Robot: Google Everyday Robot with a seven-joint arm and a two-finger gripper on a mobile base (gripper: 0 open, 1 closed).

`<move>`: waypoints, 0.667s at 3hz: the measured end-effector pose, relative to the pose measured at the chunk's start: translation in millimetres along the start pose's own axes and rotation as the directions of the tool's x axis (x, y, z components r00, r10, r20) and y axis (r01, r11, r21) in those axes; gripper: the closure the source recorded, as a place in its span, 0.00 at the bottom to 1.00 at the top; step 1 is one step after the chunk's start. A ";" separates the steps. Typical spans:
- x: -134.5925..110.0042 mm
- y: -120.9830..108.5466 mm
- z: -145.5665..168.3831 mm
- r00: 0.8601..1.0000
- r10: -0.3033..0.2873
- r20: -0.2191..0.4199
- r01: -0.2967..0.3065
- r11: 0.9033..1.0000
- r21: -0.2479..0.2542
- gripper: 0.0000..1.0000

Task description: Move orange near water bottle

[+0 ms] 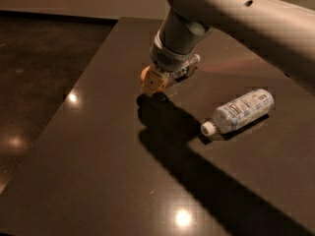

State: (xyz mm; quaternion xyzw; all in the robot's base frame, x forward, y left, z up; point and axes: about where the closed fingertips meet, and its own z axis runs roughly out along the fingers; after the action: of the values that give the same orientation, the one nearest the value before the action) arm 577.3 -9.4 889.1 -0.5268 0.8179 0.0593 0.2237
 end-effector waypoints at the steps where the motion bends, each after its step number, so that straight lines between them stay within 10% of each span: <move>1: 23.1 -43.5 8.5 0.995 0.098 -0.018 -0.097 0.994 0.044 1.00; 2: 45.1 -67.1 9.1 0.987 0.156 -0.027 -0.153 0.986 0.068 1.00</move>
Offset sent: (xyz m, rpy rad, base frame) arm 0.0644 -0.1045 -0.0256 -0.0031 0.0151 -0.2583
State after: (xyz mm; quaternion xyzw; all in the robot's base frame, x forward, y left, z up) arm 624.1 -73.5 871.0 -0.4550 0.8612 0.0411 0.2226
